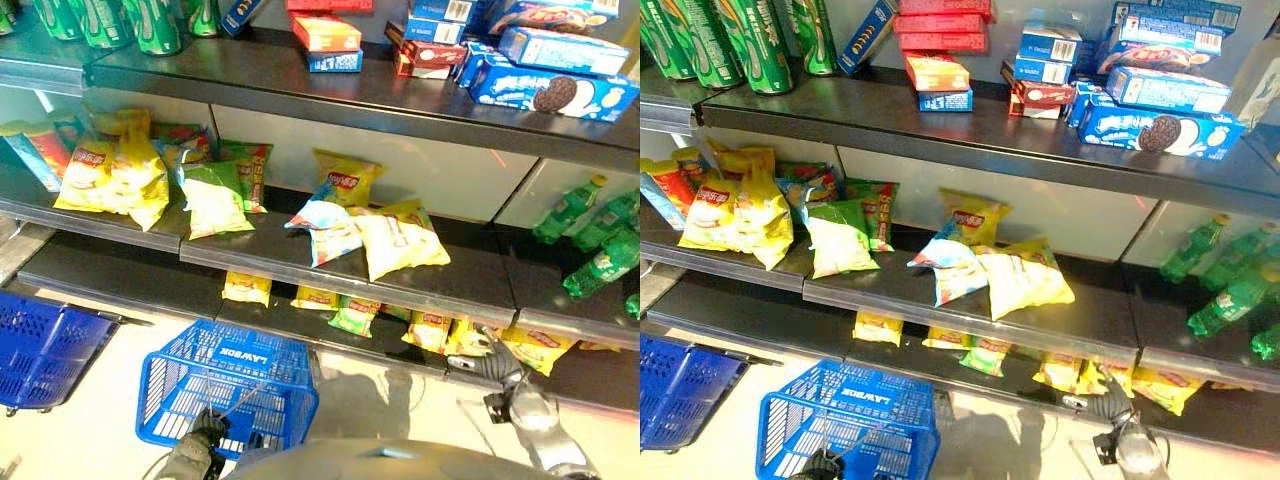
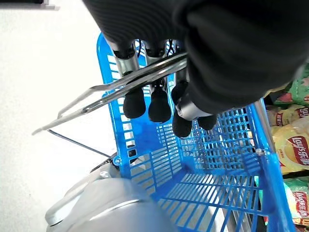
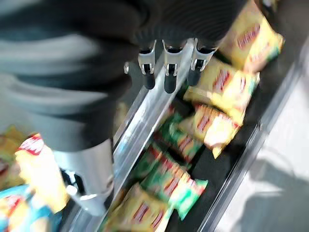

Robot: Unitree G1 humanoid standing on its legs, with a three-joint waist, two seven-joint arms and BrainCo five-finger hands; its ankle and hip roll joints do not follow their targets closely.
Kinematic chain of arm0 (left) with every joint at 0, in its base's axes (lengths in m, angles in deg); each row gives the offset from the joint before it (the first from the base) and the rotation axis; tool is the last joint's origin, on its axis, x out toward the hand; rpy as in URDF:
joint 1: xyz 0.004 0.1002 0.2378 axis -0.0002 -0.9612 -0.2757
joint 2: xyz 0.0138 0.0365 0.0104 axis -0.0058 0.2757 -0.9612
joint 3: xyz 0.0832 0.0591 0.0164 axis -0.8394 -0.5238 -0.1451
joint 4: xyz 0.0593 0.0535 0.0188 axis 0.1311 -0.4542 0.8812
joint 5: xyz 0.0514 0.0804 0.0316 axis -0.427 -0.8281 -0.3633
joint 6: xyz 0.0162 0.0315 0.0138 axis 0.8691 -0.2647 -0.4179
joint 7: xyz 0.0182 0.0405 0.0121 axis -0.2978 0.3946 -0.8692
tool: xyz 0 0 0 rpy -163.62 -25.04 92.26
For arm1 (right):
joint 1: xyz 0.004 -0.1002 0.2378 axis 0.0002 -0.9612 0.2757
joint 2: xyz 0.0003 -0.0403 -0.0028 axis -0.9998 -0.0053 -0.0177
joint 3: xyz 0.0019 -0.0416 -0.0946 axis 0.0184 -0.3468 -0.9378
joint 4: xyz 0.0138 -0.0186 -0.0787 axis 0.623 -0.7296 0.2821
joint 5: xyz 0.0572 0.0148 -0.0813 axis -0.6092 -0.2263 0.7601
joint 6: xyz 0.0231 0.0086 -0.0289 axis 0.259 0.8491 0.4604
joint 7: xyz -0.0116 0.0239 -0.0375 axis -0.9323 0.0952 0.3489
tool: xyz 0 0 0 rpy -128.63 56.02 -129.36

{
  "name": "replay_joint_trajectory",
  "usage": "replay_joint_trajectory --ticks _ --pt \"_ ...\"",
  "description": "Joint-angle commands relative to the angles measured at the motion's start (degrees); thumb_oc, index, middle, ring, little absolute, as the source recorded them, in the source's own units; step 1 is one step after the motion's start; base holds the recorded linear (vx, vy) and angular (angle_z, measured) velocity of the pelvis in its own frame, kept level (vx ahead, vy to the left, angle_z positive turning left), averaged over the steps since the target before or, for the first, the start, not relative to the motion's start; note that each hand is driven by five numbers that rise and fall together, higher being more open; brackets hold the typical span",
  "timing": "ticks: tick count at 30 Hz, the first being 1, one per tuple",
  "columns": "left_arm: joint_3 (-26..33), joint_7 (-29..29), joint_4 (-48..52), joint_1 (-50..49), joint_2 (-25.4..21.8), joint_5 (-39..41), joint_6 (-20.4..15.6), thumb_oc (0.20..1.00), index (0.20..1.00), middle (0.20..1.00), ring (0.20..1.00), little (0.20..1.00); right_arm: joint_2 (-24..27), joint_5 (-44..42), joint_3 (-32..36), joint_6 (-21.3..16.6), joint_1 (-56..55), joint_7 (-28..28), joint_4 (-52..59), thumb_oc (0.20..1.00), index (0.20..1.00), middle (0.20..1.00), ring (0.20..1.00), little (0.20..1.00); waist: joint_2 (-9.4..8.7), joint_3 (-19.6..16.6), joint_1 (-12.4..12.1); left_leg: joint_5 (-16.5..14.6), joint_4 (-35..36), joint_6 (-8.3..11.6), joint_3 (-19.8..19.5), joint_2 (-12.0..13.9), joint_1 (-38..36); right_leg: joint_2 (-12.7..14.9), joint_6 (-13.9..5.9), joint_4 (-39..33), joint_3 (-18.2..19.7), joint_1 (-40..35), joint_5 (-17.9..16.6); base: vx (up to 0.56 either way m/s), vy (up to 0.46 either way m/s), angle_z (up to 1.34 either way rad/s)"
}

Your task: Pick up the snacks into the basket

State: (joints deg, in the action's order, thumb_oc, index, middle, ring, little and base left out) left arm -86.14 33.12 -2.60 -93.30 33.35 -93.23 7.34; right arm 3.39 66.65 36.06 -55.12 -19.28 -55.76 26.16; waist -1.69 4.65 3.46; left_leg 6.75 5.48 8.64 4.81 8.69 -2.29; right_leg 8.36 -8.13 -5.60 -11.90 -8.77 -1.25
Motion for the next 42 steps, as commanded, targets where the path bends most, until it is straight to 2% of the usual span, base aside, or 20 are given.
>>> replay_joint_trajectory --ticks 1,5,6,11,17,22,23,27,28,29,32,34,35,36,39,40,42 --pt "-0.87 0.35 -5.48 4.21 -0.67 -5.16 -0.49 0.2 0.2 0.2 0.2 0.2 1.52 -5.44 4.99 -6.52 3.26 -2.42 9.92 1.0 1.0 1.0 1.0 1.0 1.03 1.02 -1.43 -6.49 -0.48 -3.22 1.34 -3.58 -2.44 1.18 -1.55 2.17 0.35 3.89 -1.05 0.0 0.0 0.0" --pt "-1.0 0.06 -6.43 5.01 -0.13 -5.52 -0.66 0.2 0.2 0.2 0.2 0.2 1.48 -9.24 6.79 -7.51 2.54 -4.29 16.15 1.0 1.0 1.0 1.0 1.0 1.07 0.8 -1.22 -6.51 -0.48 -3.16 1.53 -3.52 -2.48 1.23 -1.58 2.11 0.25 3.84 -1.03 0.0 -0.002 -0.01" --pt "-0.71 -0.25 -6.66 5.02 0.04 -5.4 -0.88 0.2 0.2 0.2 0.2 0.2 1.41 -13.01 8.07 -8.64 2.9 -5.88 20.65 1.0 1.0 1.0 1.0 1.0 1.12 0.65 -1.11 -6.54 -0.48 -3.16 1.54 -3.55 -2.51 1.22 -1.58 2.11 0.25 3.83 -1.04 0.0 0.0 0.0" --pt "-1.0 -0.84 -6.18 4.68 0.11 -5.43 -1.33 0.2 0.2 0.2 0.2 0.2 0.39 -18.92 11.08 -11.01 4.2 -5.97 25.77 1.0 1.0 1.0 1.0 1.0 1.27 0.06 -1.11 -6.84 -0.48 -3.21 1.53 -3.56 -2.61 1.35 -1.58 1.99 0.14 3.58 -0.92 0.0 0.0 0.0" --pt "-1.94 -0.04 -4.1 4.43 0.25 -5.81 -1.12 0.2 0.2 0.2 0.2 0.2 0.62 -13.13 12.12 -11.67 11.14 1.82 25.08 1.0 1.0 1.0 1.0 1.0 1.36 -0.14 -1.8 -6.96 -0.48 -3.4 1.45 -3.69 -2.35 1.41 -1.6 1.68 0.38 3.84 -1.29 0.0 0.0 0.0" --pt "-2.3 0.22 -3.4 4.21 -0.04 -5.77 -0.96 0.2 0.2 0.2 0.2 0.2 2.19 -7.89 11.73 -10.32 14.73 4.93 22.66 1.0 1.0 1.0 1.0 1.0 1.24 -0.07 -2.39 -6.94 -0.48 -3.55 1.21 -3.78 -2.11 1.47 -1.65 1.56 0.35 3.95 -1.42 0.0 0.0 0.0" --pt "-2.53 0.28 -2.97 4.07 -0.24 -5.83 -0.72 0.2 0.2 0.2 0.2 0.2 3.57 -3.5 10.95 -8.95 16.8 6.63 19.88 1.0 1.0 1.0 1.0 1.0 1.2 0.15 -2.82 -6.86 -0.48 -3.62 1.07 -3.91 -1.9 1.47 -1.67 1.53 0.25 4.08 -1.48 0.0 0.0 0.0" --pt "-3.37 0.81 -2.39 4.17 -0.71 -6.22 -0.49 0.2 0.2 0.2 0.2 0.2 5.77 0.7 7.98 -6.72 21.36 9.27 11.81 1.0 1.0 1.0 1.0 1.0 1.14 0.81 -3.57 -6.65 -0.48 -3.68 0.89 -3.96 -1.46 1.6 -1.65 1.47 0.09 4.4 -1.7 -0.01 0.002 0.0" --pt "-3.64 1.27 -1.83 4.5 -1.05 -6.56 -0.43 0.2 0.2 0.2 0.2 0.2 6.94 2.7 6.4 -6.2 23.65 10.68 7.88 1.0 1.0 1.0 1.0 1.0 1.16 1.31 -3.69 -6.52 -0.48 -3.71 0.86 -3.99 -1.12 1.63 -1.66 1.49 0.13 4.7 -1.82 -0.12 0.012 -0.01" --pt "-5.49 2.6 -0.46 6.07 -2.31 -7.37 -0.25 0.2 0.2 0.2 0.2 0.2 9.62 5.04 2.8 -4.1 28.25 12.49 -0.09 1.0 1.0 1.0 1.0 1.0 1.05 2.63 -4.32 -6.05 -0.48 -3.74 0.69 -4.13 -0.21 1.65 -1.66 1.6 0.13 5.66 -2.24 -0.17 0.014 0.0" --pt "-6.74 4.22 0.07 8.77 -3.06 -6.86 0.09 0.2 0.2 0.2 0.2 0.2 11.86 5.72 -1.7 -2.8 34.62 13.89 -7.68 1.0 1.0 1.0 1.0 1.0 1.17 4.79 -4.58 -5.26 -0.48 -3.73 0.57 -4.24 1.33 1.7 -1.64 2.01 0.3 7.41 -2.76 -0.17 0.017 0.02" --pt "-9.06 6.56 0.26 13.34 -4.11 -5.13 0.28 0.2 0.2 0.2 0.2 0.2 14.03 7.62 -8.35 -0.88 43.74 14.33 -17.47 1.0 1.0 1.0 1.0 1.0 1.5 8.78 -5.42 -3.44 -0.48 -3.65 0.22 -4.5 4.54 1.85 -1.62 2.82 0.38 11.01 -3.96 -0.27 0.033 0.02" --pt "-8.93 6.59 0.17 13.5 -4.06 -5.1 0.26 0.2 0.2 0.2 0.2 0.2 14.05 7.55 -8.57 -1.01 44.19 14.37 -17.81 1.0 1.0 1.0 1.0 1.0 1.53 8.84 -5.32 -3.4 -0.48 -3.66 0.24 -4.5 4.67 1.86 -1.61 2.9 0.4 11.19 -3.96 -0.26 0.05 -0.02" --pt "-9.63 7.58 0.17 15.36 -4.43 -3.58 0.07 0.2 0.2 0.2 0.2 0.2 14.8 7.46 -11.24 -0.03 48.18 14.14 -22.99 1.0 1.0 1.0 1.0 1.0 1.7 10.81 -6.04 -2.37 -0.48 -3.58 -0.16 -4.71 6.6 1.92 -1.58 3.23 0.1 13.08 -4.66 -0.15 0.035 0.03" --pt "-10.12 8.98 -0.59 17.05 -4.67 -1.87 -0.18 0.2 0.2 0.2 0.2 0.2 14.55 6.61 -15.33 0.23 54.04 13.72 -32.78 1.0 1.0 1.0 1.0 1.0 2.17 12.75 -6.61 -1.16 -0.48 -3.58 -0.42 -4.85 9.38 2.15 -1.59 3.44 0.04 15.92 -5.7 -0.1 0.044 0.11" --pt "-10.1 8.98 -0.6 17.06 -4.67 -1.87 -0.19 0.2 0.2 0.2 0.2 0.2 14.55 6.6 -15.36 0.21 54.09 13.73 -32.81 1.0 1.0 1.0 1.0 1.0 2.18 12.75 -6.59 -1.16 -0.48 -3.58 -0.42 -4.85 9.4 2.15 -1.59 3.45 0.04 15.95 -5.69 -0.09 0.059 0.15" --pt "-10.59 9.95 -0.59 18.9 -5.4 -0.1 -0.45 0.2 0.2 0.2 0.2 0.2 15.12 5.32 -17.01 1.0 59.08 13.43 -40.32 1.0 1.0 1.0 1.0 1.0 2.71 14.82 -7.1 -0.17 -0.59 -3.48 -0.62 -5.08 11.89 2.42 -1.61 3.75 -0.1 18.29 -6.34 -0.09 0.075 0.06"
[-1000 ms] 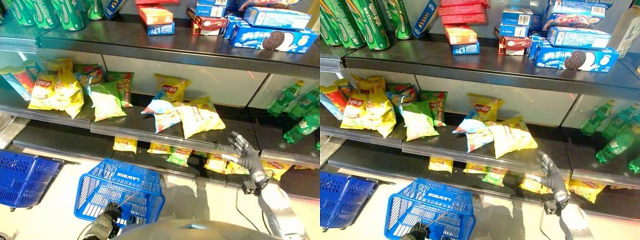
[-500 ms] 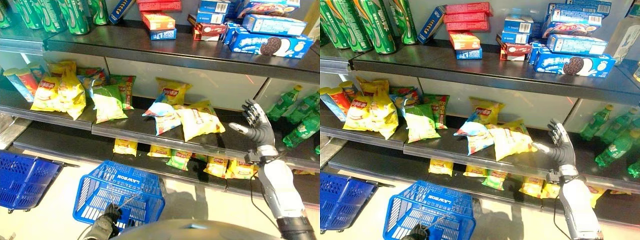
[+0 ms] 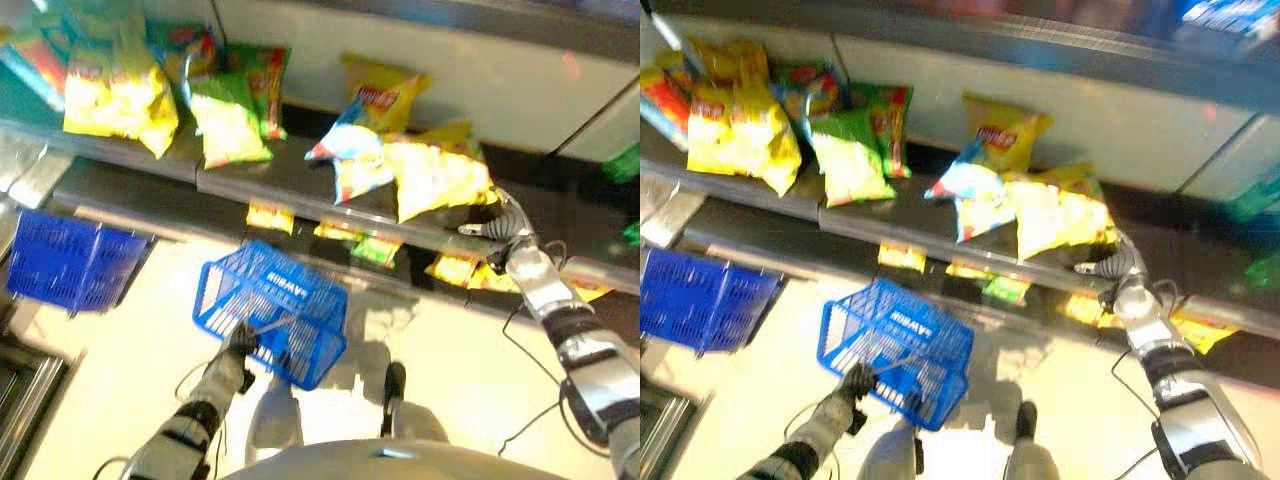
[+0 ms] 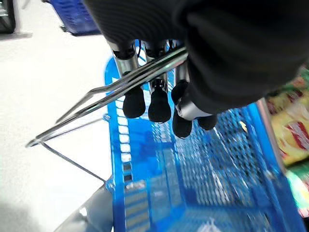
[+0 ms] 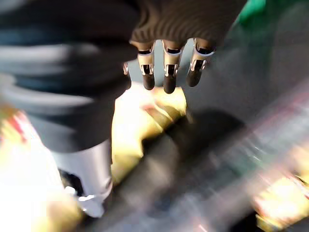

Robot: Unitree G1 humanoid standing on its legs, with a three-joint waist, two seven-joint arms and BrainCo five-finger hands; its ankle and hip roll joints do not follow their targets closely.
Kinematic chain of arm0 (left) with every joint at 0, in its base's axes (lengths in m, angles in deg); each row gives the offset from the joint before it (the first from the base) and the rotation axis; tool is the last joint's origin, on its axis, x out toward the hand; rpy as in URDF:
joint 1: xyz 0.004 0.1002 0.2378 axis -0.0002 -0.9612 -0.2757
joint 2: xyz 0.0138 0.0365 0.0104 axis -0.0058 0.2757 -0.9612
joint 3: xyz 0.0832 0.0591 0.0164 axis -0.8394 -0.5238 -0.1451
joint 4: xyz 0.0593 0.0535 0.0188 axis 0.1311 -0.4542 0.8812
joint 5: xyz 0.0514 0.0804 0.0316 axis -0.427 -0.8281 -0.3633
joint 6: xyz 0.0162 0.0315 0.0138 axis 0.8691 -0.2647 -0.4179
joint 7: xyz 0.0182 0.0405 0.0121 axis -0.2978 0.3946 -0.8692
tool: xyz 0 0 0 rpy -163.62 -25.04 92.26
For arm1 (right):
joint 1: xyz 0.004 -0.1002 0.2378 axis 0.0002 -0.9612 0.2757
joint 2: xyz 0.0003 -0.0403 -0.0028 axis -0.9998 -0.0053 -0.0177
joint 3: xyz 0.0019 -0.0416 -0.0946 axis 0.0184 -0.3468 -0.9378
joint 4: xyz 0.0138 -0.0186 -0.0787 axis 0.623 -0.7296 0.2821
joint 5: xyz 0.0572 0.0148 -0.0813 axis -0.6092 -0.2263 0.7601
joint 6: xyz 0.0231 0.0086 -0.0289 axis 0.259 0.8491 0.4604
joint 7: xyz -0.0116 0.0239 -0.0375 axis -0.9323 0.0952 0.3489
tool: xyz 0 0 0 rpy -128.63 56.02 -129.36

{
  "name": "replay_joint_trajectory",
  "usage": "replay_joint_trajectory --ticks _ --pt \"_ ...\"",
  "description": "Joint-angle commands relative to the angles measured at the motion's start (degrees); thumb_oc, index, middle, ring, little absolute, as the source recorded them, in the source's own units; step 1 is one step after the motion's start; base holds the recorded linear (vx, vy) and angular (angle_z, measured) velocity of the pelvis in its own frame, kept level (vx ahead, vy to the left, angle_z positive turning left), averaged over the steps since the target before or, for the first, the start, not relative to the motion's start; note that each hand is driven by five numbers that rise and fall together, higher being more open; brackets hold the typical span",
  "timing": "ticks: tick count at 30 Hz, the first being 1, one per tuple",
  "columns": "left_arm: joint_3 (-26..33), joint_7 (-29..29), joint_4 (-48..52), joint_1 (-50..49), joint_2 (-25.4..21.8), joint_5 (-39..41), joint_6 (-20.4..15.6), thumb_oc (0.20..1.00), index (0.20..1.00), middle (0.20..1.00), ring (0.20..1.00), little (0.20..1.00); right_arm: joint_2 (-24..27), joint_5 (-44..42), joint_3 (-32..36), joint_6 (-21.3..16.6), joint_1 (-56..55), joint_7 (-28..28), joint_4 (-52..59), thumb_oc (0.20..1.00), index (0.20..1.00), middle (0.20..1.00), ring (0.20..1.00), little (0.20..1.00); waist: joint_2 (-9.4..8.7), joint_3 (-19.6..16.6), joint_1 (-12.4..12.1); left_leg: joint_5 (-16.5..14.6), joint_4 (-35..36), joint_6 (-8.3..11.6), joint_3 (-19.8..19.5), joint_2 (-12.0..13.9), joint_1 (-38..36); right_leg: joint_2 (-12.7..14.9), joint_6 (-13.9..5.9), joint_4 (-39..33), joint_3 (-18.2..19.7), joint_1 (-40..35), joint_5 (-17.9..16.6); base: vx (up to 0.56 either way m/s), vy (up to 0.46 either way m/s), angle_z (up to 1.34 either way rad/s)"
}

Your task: Pick up the snacks into the basket

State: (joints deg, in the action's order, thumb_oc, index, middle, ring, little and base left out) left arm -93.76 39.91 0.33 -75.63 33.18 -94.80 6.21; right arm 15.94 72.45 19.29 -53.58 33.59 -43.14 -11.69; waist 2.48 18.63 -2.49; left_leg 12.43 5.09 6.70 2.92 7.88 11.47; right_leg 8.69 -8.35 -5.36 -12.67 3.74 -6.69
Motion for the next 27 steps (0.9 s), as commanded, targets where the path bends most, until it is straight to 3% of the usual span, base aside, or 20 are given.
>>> replay_joint_trajectory --ticks 1,11,15,22,27 --pt "-2.96 3.48 -3.35 1.17 -5.31 1.72 0.5 0.2 0.2 0.2 0.2 0.2 3.02 -0.94 0.06 -0.43 7.03 1.12 -4.82 1.0 1.0 1.0 1.0 1.0 -1.24 1.42 -1.39 -5.65 -0.18 -1.51 1.22 -4.41 -1.3 2.24 -1.41 3.51 0.67 6.37 -1.08 -0.06 0.063 0.01" --pt "-1.29 5.41 0.75 0.72 -6.82 5.87 -1.19 0.2 0.2 0.2 0.2 0.2 5.85 -5.62 1.42 -1.08 12.88 0.88 -14.14 1.0 1.0 1.0 1.0 1.0 1.12 7.21 -3.01 -4.02 -0.64 -1.68 1.16 -5.65 4.87 3.43 -1.91 3.46 1.29 12.17 -2.93 -0.04 0.059 0.03" --pt "-0.93 5.44 2.52 -0.38 -6.92 6.38 -1.61 0.2 0.2 0.2 0.2 0.2 7.2 -5.63 1.32 -1.66 14.27 1.58 -13.43 1.0 1.0 1.0 1.0 1.0 1.27 7.77 -3.33 -3.7 -0.72 -1.6 1.5 -5.68 6.22 3.6 -2.1 3.16 1.57 13.47 -3.38 0.0 0.034 -0.01" --pt "0.63 6.32 7.32 -3.73 -6.5 6.37 -1.94 0.2 0.2 0.2 0.2 0.2 7.94 -9.14 6.65 -3.88 9.21 4.97 0.26 1.0 1.0 1.0 1.0 1.0 0.59 8.45 -2.66 -3.97 -0.67 -1.91 1.49 -5.99 6.57 3.74 -2.36 2.79 1.79 13.76 -3.55 0.0 0.0 0.0" --pt "2.37 7.02 8.73 -4.45 -6.48 5.85 -1.71 0.2 0.2 0.2 0.2 0.2 7.33 -10.07 14.93 -6.38 2.46 10.46 13.69 1.0 1.0 1.0 1.0 1.0 0.27 9.02 -1.34 -4.39 -0.5 -2.01 1.53 -6.13 6.07 3.7 -2.39 2.58 2.27 13.48 -3.55 0.0 0.0 0.0"
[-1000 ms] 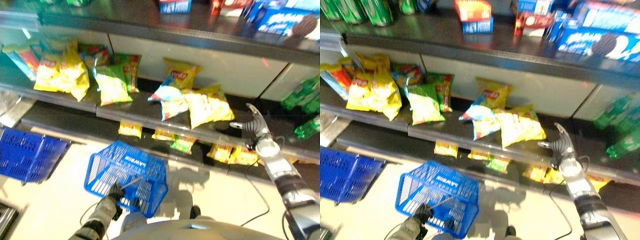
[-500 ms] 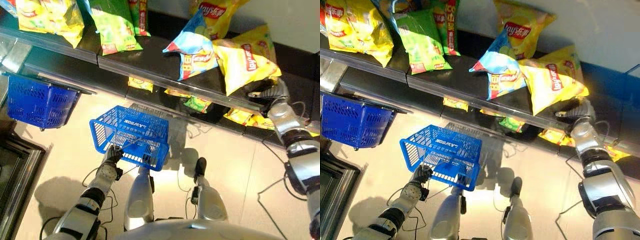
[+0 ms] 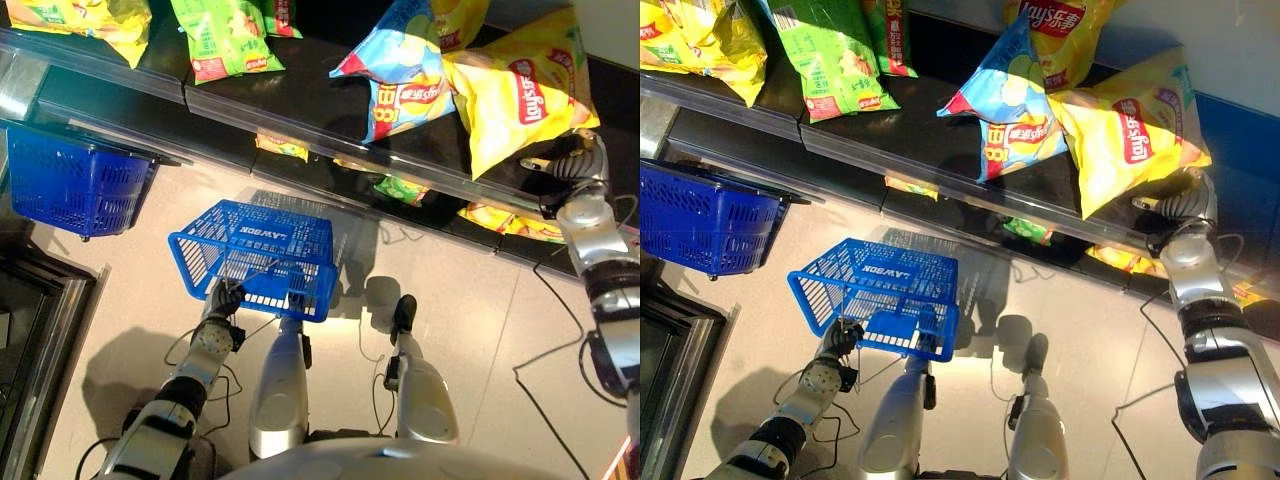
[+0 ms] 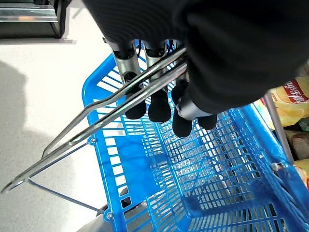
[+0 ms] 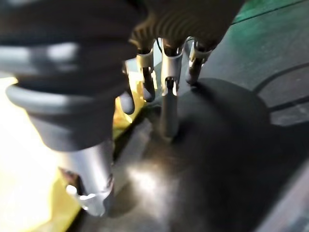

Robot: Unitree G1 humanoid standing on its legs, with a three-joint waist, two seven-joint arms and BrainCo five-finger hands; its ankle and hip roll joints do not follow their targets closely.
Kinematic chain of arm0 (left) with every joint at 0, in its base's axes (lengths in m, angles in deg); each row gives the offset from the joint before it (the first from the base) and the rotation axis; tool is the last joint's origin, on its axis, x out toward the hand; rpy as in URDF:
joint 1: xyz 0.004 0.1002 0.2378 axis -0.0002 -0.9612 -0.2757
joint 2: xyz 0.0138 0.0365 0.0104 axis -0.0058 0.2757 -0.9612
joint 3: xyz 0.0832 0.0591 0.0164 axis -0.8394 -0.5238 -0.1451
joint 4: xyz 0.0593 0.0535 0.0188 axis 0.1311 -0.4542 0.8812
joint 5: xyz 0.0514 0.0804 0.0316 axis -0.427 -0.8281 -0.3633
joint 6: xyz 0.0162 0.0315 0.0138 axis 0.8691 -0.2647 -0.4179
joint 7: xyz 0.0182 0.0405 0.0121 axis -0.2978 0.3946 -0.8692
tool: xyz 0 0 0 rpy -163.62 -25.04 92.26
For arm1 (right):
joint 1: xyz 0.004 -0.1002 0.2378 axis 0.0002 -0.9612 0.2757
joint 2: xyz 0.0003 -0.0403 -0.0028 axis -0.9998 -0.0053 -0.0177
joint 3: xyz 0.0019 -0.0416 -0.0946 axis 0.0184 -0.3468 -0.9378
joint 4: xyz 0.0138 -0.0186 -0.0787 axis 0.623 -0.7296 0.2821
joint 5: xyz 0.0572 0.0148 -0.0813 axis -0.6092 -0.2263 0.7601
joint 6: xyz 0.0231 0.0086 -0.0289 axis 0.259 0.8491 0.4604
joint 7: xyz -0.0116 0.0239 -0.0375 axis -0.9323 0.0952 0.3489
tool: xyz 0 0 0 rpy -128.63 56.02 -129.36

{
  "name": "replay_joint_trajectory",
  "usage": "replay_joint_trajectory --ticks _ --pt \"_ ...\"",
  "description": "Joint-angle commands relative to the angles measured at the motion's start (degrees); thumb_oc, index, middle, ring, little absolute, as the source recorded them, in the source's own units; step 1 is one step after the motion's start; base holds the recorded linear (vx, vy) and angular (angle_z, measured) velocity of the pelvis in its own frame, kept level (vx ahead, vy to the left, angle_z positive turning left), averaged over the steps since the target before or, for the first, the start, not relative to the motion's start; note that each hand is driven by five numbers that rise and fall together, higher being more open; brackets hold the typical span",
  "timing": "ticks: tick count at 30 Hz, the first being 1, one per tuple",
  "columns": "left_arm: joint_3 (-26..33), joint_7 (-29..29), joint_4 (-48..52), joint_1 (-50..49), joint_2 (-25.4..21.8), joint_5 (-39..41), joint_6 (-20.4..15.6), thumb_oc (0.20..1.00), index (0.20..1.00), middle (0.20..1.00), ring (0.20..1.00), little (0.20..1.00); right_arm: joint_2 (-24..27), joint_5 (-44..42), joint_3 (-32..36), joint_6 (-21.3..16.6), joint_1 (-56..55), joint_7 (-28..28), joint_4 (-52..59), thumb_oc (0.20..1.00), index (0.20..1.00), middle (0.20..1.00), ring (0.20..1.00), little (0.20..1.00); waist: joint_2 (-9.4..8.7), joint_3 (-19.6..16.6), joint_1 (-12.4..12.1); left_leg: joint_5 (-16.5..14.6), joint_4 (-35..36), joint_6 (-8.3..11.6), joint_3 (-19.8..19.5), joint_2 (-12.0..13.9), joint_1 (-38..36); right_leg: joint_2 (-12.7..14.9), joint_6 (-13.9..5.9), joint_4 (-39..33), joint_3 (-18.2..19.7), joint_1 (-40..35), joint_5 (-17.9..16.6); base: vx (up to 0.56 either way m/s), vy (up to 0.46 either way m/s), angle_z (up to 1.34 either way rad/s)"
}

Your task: Pick up the snacks into the basket

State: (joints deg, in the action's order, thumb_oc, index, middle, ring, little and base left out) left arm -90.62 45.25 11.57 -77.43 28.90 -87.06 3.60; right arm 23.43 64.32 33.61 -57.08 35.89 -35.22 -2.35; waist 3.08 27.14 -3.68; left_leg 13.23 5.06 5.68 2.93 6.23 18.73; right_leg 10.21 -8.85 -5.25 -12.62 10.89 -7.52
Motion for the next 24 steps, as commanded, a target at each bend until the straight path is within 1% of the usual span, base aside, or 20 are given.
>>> replay_joint_trajectory --ticks 1,3,4,5,6,7,9,12,13,14,15,18,21,24 --pt "-0.83 1.68 -2.47 -2.71 -2.26 -1.92 0.93 0.2 0.2 0.2 0.2 0.2 -0.25 -1.82 0.83 -2.72 -0.18 2.61 4.71 1.0 1.0 1.0 1.0 1.0 -0.36 0.48 -0.21 -5.19 -0.48 -1.0 1.5 -4.49 -1.22 2.18 -1.89 2.46 2.22 6.29 -2.72 0.0 0.0 0.0" --pt "-0.13 1.85 -2.32 -2.43 -2.28 -2.03 1.26 0.2 0.2 0.2 0.2 0.2 -0.48 -0.28 2.71 -2.79 -2.68 3.82 9.25 1.0 1.0 1.0 1.0 1.0 -0.57 0.42 0.2 -5.35 -0.39 -0.98 1.58 -4.5 -1.38 2.15 -1.95 2.27 2.42 6.26 -2.84 0.0 0.0 0.0" --pt "-0.14 1.85 -2.32 -2.43 -2.28 -2.03 1.26 0.2 0.2 0.2 0.2 0.2 -0.49 -0.28 2.74 -2.78 -2.71 3.82 9.27 1.0 1.0 1.0 1.0 1.0 -0.57 0.42 0.18 -5.35 -0.39 -0.98 1.58 -4.5 -1.38 2.15 -1.95 2.27 2.43 6.26 -2.84 0.0 0.0 0.0" --pt "1.45 2.55 -1.8 -1.9 -2.24 -2.59 1.79 0.2 0.2 0.2 0.2 0.2 -2.25 1.48 7.48 -3.36 -7.92 6.28 18.69 1.0 1.0 1.0 1.0 1.0 -0.93 0.6 1.34 -5.38 -0.36 -0.97 1.71 -4.41 -1.45 1.95 -1.98 2.16 2.62 6.5 -3.05 0.0 0.0 0.0" --pt "1.35 2.55 -1.79 -1.92 -2.29 -2.59 1.8 0.2 0.2 0.2 0.2 0.2 -2.31 1.54 7.65 -3.26 -8.15 6.28 18.89 1.0 1.0 1.0 1.0 1.0 -0.95 0.55 1.24 -5.38 -0.36 -0.97 1.72 -4.41 -1.45 1.95 -1.98 2.16 2.63 6.5 -3.05 -0.02 -0.021 -0.03" --pt "2.28 3.06 -1.11 -1.69 -2.03 -2.66 2.31 0.2 0.2 0.2 0.2 0.2 -4.58 2.72 10.78 -3.59 -12.04 7.49 25.54 1.0 1.0 1.0 1.0 1.0 -1.25 0.54 2.03 -5.5 -0.37 -1.03 1.9 -4.2 -1.49 1.81 -1.92 2.01 2.91 6.76 -3.12 -0.01 -0.027 -0.06" --pt "2.83 3.31 -0.39 -1.49 -2.06 -3.21 2.79 0.2 0.2 0.2 0.2 0.2 -6.36 5.26 13.48 -3.06 -16.88 7.36 30.59 1.0 1.0 1.0 1.0 1.0 -1.72 0.53 2.76 -5.56 -0.39 -1.09 2.03 -3.99 -1.52 1.64 -1.88 1.93 3.15 6.83 -3.06 0.0 -0.017 -0.04" --pt "3.59 3.07 -0.06 -1.48 -1.95 -4.06 3.38 0.2 0.2 0.2 0.2 0.2 -7.74 9.38 15.46 -1.68 -22.32 6.41 36.37 1.0 1.0 1.0 1.0 1.0 -2.2 0.39 3.38 -5.58 -0.42 -1.1 2.29 -3.82 -1.74 1.46 -1.81 1.99 3.17 6.75 -2.9 0.0 0.0 0.0" --pt "3.55 3.06 -0.07 -1.51 -1.95 -4.08 3.39 0.2 0.2 0.2 0.2 0.2 -7.85 9.49 15.59 -1.55 -22.56 6.36 36.67 1.0 1.0 1.0 1.0 1.0 -2.21 0.36 3.34 -5.58 -0.42 -1.1 2.28 -3.83 -1.76 1.46 -1.81 1.99 3.17 6.72 -2.89 0.0 -0.028 -0.06" --pt "4.4 3.25 -0.63 -0.83 -1.82 -4.11 3.61 0.2 0.2 0.2 0.2 0.2 -9.28 10.44 16.73 -1.53 -24.98 6.23 38.85 1.0 1.0 1.0 1.0 1.0 -2.5 0.26 3.99 -5.64 -0.37 -1.07 2.35 -3.69 -1.89 1.32 -1.82 1.87 3.26 6.65 -2.95 0.0 -0.02 -0.05" --pt "4.35 3.26 -0.68 -0.83 -1.87 -4.11 3.6 0.2 0.2 0.2 0.2 0.2 -9.45 10.53 16.85 -1.4 -25.21 6.19 39.15 1.0 1.0 1.0 1.0 1.0 -2.54 0.23 3.94 -5.64 -0.38 -1.07 2.35 -3.7 -1.89 1.32 -1.82 1.86 3.26 6.63 -2.95 -0.01 -0.024 -0.06" --pt "4.62 3.48 -1.59 0.44 -1.65 -4.46 4.12 0.2 0.2 0.2 0.2 0.2 -11.52 11.8 17.93 -1.74 -28.41 5.79 42.94 1.0 1.0 1.0 1.0 1.0 -3.03 -0.19 4.82 -5.75 -0.41 -1.11 2.61 -3.55 -2.01 1.14 -1.75 1.85 3.68 6.9 -2.92 0.0 -0.013 -0.06" --pt "4.79 3.55 -1.78 0.63 -1.64 -4.42 4.25 0.2 0.2 0.2 0.2 0.2 -12.09 12.52 18.51 -1.82 -29.9 5.59 44.73 1.0 1.0 1.0 1.0 1.0 -3.18 -0.4 5.05 -5.79 -0.38 -1.13 2.67 -3.51 -2.04 1.03 -1.76 1.84 3.79 6.98 -2.87 0.0 -0.005 -0.04" --pt "4.97 3.74 -2.26 1.14 -1.54 -4.37 4.4 0.2 0.2 0.2 0.2 0.2 -13.51 11.09 19.1 -2.66 -31.22 5.36 45.91 1.0 1.0 1.0 1.0 1.0 -3.6 -0.61 5.57 -5.85 -0.44 -1.22 2.77 -3.49 -2.18 0.87 -1.7 1.8 3.93 6.97 -2.93 0.0 -0.021 -0.05"
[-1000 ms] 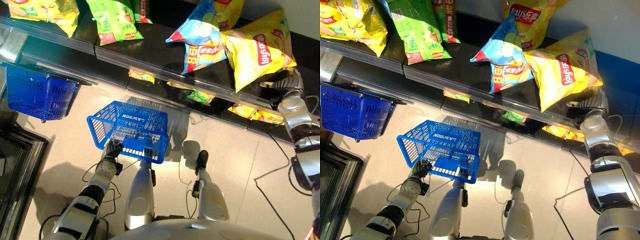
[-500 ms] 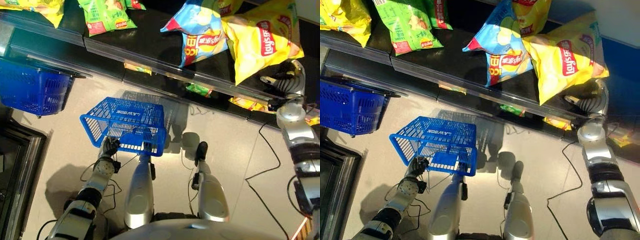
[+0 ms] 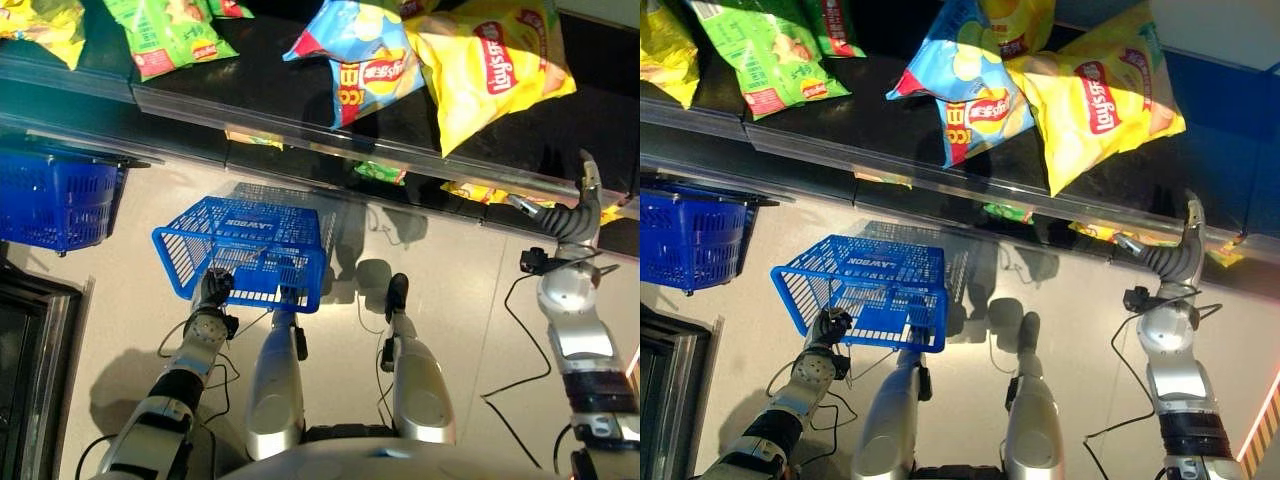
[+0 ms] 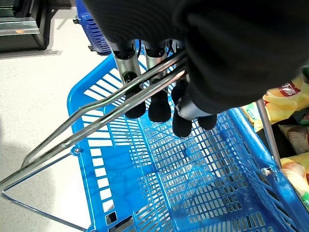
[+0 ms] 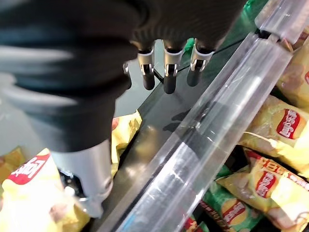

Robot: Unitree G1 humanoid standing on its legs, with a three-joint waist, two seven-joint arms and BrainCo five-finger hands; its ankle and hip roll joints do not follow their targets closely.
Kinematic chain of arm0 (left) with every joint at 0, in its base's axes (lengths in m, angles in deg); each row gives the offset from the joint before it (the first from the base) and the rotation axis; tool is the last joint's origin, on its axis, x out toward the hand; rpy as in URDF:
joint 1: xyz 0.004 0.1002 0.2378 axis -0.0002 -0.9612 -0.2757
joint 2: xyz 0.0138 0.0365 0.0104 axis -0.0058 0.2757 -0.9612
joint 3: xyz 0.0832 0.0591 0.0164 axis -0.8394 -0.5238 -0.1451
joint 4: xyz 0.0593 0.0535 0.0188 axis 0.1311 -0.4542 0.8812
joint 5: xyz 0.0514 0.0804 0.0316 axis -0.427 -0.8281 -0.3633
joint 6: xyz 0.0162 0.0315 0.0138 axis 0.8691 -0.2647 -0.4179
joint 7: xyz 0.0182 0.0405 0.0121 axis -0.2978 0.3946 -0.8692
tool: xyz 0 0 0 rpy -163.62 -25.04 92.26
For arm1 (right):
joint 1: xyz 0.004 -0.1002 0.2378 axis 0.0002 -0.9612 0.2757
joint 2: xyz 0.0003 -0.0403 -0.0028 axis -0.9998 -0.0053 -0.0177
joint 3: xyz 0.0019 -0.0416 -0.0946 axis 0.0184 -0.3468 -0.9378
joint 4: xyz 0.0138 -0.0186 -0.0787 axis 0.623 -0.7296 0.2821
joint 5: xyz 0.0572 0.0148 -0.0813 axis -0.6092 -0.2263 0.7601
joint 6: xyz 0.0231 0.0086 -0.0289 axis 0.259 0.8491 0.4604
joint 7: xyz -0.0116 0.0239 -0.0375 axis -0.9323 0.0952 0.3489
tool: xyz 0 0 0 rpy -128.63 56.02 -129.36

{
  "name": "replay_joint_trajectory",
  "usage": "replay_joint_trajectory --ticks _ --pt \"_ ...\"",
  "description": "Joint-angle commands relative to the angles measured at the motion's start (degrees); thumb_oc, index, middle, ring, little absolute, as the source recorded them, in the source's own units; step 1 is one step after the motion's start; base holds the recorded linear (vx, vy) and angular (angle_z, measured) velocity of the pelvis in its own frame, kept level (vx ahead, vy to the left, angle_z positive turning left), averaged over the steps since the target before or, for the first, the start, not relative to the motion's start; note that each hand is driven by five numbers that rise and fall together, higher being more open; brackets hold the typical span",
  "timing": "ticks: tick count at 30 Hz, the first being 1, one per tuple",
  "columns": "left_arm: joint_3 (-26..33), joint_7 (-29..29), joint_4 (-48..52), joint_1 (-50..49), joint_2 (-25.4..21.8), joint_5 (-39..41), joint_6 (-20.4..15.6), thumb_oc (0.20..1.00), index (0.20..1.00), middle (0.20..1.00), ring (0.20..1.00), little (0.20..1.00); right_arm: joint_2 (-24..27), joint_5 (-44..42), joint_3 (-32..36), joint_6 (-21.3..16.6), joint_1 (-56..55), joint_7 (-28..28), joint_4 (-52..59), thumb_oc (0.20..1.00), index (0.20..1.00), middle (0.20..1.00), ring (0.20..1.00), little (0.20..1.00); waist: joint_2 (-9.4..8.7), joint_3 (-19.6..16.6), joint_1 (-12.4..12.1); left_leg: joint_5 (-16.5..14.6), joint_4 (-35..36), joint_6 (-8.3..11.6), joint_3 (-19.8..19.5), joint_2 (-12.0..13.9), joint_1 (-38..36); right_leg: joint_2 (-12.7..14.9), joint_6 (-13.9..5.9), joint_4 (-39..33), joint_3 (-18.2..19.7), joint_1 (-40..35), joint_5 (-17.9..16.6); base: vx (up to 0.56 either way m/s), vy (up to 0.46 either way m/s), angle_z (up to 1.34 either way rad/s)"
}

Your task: Pick up the snacks into the basket

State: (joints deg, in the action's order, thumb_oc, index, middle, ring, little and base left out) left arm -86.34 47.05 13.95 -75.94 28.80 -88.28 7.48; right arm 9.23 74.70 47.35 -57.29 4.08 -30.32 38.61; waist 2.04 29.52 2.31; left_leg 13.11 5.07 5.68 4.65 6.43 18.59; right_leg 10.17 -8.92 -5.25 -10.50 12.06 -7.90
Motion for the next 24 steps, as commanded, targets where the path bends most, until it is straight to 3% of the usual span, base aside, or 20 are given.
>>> replay_joint_trajectory --ticks 1,7,16,18,24 --pt "0.66 1.95 -4.66 -0.33 -1.45 -3.14 0.52 0.2 0.2 0.2 0.2 0.2 0.63 0.74 5.4 -2.42 0.53 0.46 5.03 1.0 1.0 1.0 1.0 1.0 -2.57 -3.0 -0.46 -5.74 -0.45 -1.22 1.07 -3.69 -2.03 0.92 -1.63 1.8 1.83 5.81 -2.55 0.0 0.0 0.0" --pt "0.2 2.01 -4.75 0.42 -1.44 -3.51 0.65 0.2 0.2 0.2 0.2 0.2 1.27 1.77 5.49 -2.42 2.23 1.19 6.03 1.0 1.0 1.0 1.0 1.0 -2.93 -3.34 -0.45 -5.9 -0.5 -1.39 1.24 -3.65 -2.12 0.82 -1.63 1.64 2.23 5.93 -2.75 0.0 0.0 0.0" --pt "-1.93 1.0 -2.47 -1.04 -1.85 -4.44 0.69 0.2 0.2 0.2 0.2 0.2 11.85 10.84 -2.52 3.48 18.58 1.56 -1.81 1.0 1.0 1.0 1.0 1.0 -2.33 -3.83 -2.67 -5.8 -0.54 -1.38 1.1 -3.82 -1.98 0.93 -1.63 1.41 2.05 6.13 -3.21 0.0 0.0 0.0" --pt "-1.78 0.99 -2.47 -1.02 -1.8 -4.45 0.69 0.2 0.2 0.2 0.2 0.2 11.92 10.81 -2.75 3.41 18.88 1.64 -2.03 1.0 1.0 1.0 1.0 1.0 -2.32 -3.77 -2.55 -5.8 -0.54 -1.38 1.1 -3.82 -1.98 0.92 -1.63 1.41 2.05 6.12 -3.21 0.0 0.0 0.0" --pt "-3.03 1.93 -2.82 -0.49 -4.24 -4.61 0.59 0.2 0.2 0.2 0.2 0.2 19.0 12.24 -18.22 6.69 37.68 -0.95 -18.35 1.0 1.0 1.0 1.0 1.0 -2.57 -3.67 -4.88 -5.35 -0.65 -1.13 1.02 -3.74 -1.31 0.79 -1.48 1.49 1.55 6.48 -3.47 0.0 -0.001 -0.02"
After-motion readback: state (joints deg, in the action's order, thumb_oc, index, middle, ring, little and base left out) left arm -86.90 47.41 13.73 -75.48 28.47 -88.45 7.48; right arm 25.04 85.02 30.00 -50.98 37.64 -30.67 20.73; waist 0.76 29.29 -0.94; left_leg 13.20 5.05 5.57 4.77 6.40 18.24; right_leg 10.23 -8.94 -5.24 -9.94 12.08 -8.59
